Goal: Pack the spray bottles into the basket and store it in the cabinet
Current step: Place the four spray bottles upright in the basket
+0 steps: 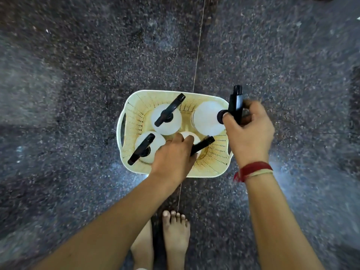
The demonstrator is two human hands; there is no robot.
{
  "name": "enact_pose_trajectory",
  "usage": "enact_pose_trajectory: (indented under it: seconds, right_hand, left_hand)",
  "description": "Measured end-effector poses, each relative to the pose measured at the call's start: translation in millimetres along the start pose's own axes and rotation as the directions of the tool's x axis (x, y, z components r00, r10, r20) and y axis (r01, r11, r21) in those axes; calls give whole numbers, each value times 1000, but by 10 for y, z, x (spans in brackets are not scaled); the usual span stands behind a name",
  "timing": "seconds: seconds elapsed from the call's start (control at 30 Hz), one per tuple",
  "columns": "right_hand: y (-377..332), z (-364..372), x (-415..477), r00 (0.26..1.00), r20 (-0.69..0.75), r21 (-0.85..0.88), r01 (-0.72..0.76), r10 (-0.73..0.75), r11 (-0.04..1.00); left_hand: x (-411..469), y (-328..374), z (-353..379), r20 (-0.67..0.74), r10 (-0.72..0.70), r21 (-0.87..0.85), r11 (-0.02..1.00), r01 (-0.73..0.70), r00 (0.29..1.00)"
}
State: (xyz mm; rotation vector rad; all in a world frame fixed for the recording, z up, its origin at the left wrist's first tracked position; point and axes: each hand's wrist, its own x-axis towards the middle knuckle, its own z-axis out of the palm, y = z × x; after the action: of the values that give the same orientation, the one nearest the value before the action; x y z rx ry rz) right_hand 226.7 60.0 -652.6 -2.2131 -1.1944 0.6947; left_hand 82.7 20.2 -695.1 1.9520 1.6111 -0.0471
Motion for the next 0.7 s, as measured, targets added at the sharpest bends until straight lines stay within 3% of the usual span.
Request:
enact_pose_trajectory:
  seconds: [0.17,0.7]
  right_hand:
    - [123,205,78,989,60,-95,-132,138,987]
    - [43,376,143,956,191,-100,-206,222,973]
  left_hand:
    - [33,27,55,27,-3,-1,1000,3,1000]
    - [-40,-97,-40,87,30,50,998,-34,996]
